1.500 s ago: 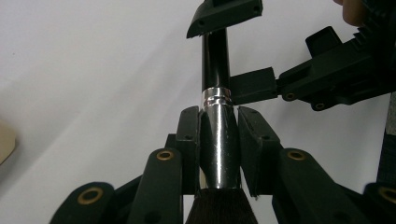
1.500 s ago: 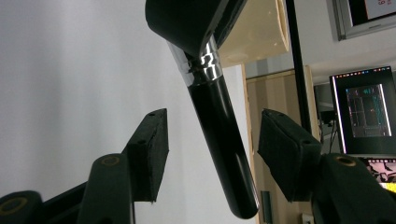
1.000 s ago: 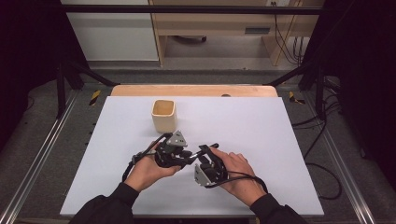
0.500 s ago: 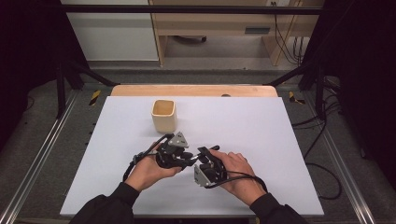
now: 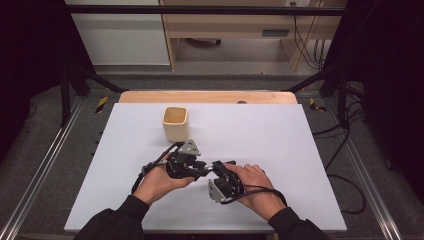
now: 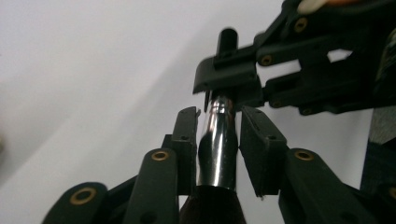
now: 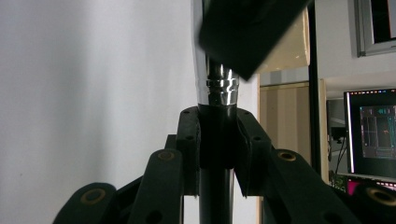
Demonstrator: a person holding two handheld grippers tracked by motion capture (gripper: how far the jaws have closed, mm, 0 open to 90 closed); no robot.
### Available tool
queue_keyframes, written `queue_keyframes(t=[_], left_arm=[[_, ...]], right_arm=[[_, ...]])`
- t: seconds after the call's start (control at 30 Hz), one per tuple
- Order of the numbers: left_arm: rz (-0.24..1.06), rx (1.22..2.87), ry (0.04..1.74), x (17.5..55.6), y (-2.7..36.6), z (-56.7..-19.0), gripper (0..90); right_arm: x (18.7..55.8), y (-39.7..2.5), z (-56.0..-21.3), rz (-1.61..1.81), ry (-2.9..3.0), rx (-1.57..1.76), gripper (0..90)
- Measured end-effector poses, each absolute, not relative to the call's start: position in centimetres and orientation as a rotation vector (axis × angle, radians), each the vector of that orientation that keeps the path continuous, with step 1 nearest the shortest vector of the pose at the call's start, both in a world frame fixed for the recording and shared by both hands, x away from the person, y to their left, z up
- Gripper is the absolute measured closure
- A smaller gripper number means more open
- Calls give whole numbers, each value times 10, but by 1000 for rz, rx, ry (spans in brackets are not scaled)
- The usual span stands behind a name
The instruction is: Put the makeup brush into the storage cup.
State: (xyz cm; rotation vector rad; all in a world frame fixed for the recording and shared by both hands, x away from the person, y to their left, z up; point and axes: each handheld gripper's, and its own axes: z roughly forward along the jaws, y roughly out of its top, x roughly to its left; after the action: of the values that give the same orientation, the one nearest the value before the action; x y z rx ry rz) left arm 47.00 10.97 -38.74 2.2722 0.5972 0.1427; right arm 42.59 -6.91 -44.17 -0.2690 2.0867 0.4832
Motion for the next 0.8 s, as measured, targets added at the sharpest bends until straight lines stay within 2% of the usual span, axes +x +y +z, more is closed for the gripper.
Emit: queue_keyframes(t=[0.13, 0.23, 0.37, 0.57, 0.7, 0.8], left_arm=[[178, 2208, 602, 470, 117, -377, 596], [228, 2160, 625, 470, 123, -371, 508], [260, 2115, 639, 472, 133, -367, 502], [354, 2055, 646, 469, 149, -362, 397], [403, 2013, 646, 464, 161, -362, 306], [441, 1970, 650, 458, 173, -363, 205]], right_arm=[[427, -71, -443, 470, 2094, -272, 741], [428, -75, -445, 467, 2099, -250, 741], [429, -79, -448, 465, 2108, -240, 741], [429, -89, -450, 459, 2117, -212, 741], [431, -98, -450, 474, 2111, -180, 741], [433, -105, -448, 491, 2104, -155, 741]])
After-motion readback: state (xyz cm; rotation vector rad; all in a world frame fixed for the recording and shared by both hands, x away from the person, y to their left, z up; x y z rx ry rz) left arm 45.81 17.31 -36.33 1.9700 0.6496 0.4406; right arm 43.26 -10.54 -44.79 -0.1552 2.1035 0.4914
